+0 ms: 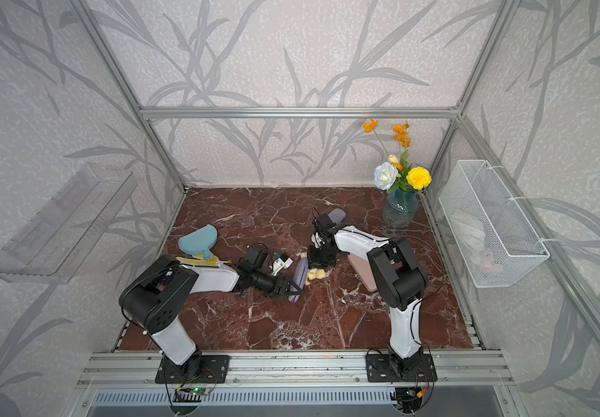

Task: Wipe the eyeglass case
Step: Wipe the dirt from the eyeglass case.

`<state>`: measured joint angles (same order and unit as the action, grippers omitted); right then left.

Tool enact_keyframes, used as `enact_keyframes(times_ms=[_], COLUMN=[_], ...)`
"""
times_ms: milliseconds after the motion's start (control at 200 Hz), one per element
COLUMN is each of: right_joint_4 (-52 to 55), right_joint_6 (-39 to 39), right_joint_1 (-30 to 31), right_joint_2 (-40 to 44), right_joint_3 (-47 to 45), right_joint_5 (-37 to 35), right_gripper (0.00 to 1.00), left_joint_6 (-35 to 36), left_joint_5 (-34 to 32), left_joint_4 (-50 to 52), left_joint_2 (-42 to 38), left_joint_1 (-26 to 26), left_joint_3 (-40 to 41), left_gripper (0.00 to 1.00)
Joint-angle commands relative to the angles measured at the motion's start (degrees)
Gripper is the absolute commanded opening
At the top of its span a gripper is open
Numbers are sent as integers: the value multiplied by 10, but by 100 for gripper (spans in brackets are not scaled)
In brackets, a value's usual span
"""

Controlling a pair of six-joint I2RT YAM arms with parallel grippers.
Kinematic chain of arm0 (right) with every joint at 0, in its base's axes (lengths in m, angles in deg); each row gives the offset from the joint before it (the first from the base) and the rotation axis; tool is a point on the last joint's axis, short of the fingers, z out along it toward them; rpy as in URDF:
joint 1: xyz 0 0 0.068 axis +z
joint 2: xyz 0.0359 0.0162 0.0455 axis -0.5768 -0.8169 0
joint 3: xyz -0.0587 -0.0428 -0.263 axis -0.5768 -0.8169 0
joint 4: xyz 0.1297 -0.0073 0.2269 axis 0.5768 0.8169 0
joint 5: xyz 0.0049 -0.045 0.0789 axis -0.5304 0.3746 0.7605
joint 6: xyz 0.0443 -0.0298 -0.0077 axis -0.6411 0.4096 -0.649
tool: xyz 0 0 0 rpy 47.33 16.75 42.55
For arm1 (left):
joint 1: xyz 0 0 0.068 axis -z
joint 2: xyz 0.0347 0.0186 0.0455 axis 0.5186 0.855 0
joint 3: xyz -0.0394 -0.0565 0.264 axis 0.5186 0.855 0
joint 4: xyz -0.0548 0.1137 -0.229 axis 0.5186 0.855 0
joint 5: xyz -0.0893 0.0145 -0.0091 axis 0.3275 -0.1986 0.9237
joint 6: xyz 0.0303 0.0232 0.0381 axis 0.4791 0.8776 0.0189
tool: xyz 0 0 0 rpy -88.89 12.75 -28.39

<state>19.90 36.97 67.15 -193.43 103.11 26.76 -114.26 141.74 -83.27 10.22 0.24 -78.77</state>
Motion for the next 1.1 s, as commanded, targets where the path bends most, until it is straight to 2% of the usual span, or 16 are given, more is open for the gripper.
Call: enact_keyframes(times_ms=[0, 215, 280, 385, 480, 570, 645, 695, 775, 870, 940, 1020, 1095], right_joint_4=[-45, -135, -130, -88, 1, 99, 128, 127, 122, 100, 42, -87, -168], right_joint_6=[-37, -140, -146, -112, -48, 34, 55, 54, 50, 26, -11, -91, -140], right_joint_1=[39, 55, 33, -30, -84, -98, -96, -92, -63, -3, 31, 41, 32], right_joint_2=[70, 161, 182, 193, 175, 131, 95, 79, 62, 40, 24, 23, 25], right_joint_3=[-66, -140, -142, -122, -81, -24, -5, -9, -19, -35, -53, -101, -116], right_joint_5=[145, 247, 255, 249, 189, 47, -57, -90, -103, -75, -1, 91, 136], right_gripper=[0, 0, 0, 0, 0, 0, 0, 0, 0, 0, 0, 0, 0], left_joint_6=[17, 26, 28, 33, 35, 27, 22, 22, 28, 33, 37, 38, 43], left_joint_5=[-15, -24, -22, -23, -15, -1, 4, 4, -1, -3, -4, -1, -3], left_joint_4=[-1, 15, 19, 26, 26, 5, -5, -2, 5, 7, 7, 6, 19], left_joint_2=[-8, 3, 1, -4, -10, -20, -30, -38, -52, -55, -47, -35, -25], left_joint_1=[1, 1, 1, 1, 5, 12, 15, 16, 16, 16, 17, 19, 25], left_joint_3=[-2, -11, -12, -12, -10, -7, -7, -8, -9, -10, -13, -15, -18], left_gripper=[0, 0, 0, 0, 0, 0, 0, 0, 0, 0, 0, 0, 0])
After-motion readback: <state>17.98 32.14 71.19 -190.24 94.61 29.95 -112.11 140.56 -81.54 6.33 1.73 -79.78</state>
